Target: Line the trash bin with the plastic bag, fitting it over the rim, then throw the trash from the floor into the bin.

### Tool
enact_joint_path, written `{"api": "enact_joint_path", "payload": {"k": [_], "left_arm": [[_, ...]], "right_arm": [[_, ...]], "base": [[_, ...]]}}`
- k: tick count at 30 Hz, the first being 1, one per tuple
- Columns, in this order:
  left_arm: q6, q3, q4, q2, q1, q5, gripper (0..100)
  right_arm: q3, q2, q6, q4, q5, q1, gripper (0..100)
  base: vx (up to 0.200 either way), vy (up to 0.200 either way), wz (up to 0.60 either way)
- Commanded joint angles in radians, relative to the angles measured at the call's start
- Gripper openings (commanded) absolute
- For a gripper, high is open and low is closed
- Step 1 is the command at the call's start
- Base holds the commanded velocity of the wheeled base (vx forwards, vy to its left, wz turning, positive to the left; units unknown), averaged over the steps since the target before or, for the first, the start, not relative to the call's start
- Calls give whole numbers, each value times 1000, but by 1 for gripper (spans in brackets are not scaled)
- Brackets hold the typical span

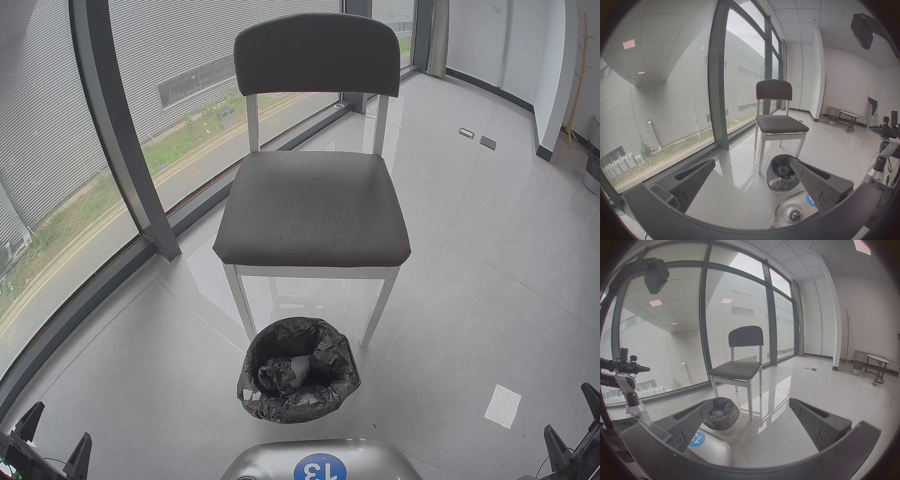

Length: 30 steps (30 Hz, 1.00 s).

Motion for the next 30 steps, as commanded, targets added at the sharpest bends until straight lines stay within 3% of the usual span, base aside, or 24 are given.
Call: {"api": "enact_joint_path", "payload": {"k": [1, 30], "left_arm": [[0, 18, 0, 6, 0, 0, 100], [0, 18, 0, 6, 0, 0, 100]], "right_arm": [[10, -13, -7, -8, 1, 0, 100], [18, -13, 33, -30, -6, 0, 100]], "base": [[0, 0, 0], [0, 0, 0]]}}
